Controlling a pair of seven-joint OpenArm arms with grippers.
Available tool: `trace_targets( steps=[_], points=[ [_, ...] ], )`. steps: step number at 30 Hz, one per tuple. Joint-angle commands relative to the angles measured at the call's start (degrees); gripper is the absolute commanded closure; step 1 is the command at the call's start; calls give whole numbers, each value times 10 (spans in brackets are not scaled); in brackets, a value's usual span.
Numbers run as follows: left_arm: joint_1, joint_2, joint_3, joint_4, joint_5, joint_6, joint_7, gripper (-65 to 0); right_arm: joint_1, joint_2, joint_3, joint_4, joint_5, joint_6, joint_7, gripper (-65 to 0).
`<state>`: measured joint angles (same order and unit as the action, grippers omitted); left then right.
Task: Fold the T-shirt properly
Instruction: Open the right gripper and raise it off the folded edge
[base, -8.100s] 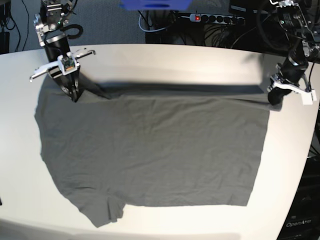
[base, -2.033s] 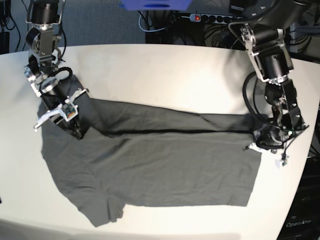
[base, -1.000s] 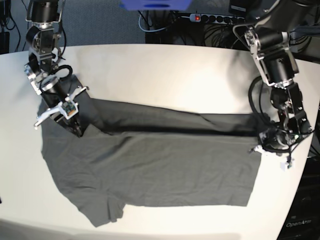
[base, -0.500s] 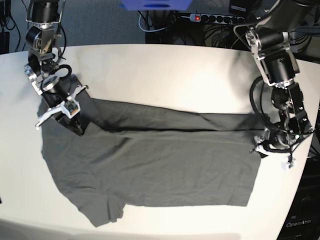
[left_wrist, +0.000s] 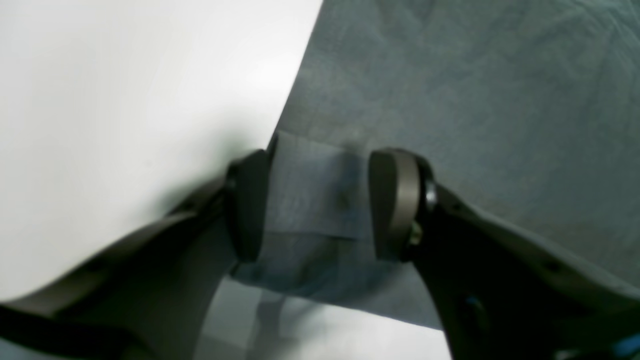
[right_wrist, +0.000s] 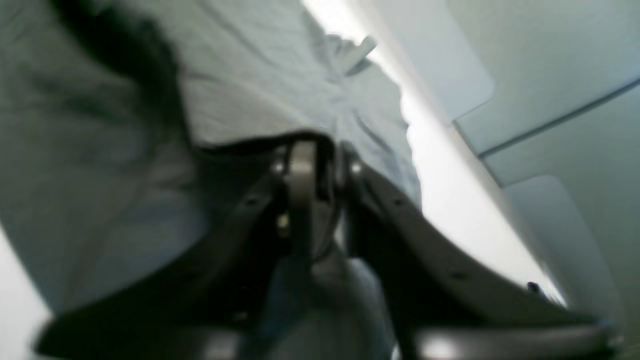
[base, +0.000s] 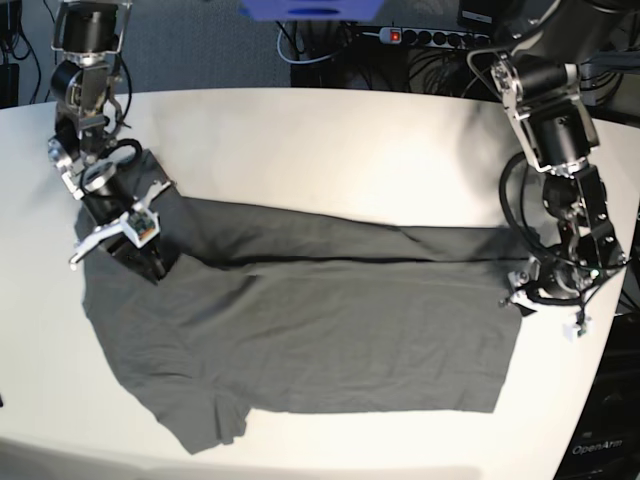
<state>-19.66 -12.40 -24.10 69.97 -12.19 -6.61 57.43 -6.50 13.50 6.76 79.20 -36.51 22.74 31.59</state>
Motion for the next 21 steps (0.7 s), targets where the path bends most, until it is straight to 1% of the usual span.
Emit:
trace_targets(
  steps=[1, 4, 6, 13, 21],
  points=[
    [-14, -8, 1, 14, -3, -1, -11, -319, 6, 7, 4, 8, 10, -5, 12, -167],
    [-13, -8, 1, 15, -3, -1, -10, -319, 6, 8, 4, 8, 10, -5, 13, -266],
    [-12, -8, 1, 13, -3, -2, -11, -319, 11, 9, 3, 8, 10, -5, 13, -293],
    [-2, -8, 1, 16, -3, -3, -11, -319, 10, 11, 4, 8, 10, -5, 12, -299],
    [-1, -9, 1, 16, -3, -4, -11, -319, -25, 11, 47, -4, 10, -5, 12, -302]
  ],
)
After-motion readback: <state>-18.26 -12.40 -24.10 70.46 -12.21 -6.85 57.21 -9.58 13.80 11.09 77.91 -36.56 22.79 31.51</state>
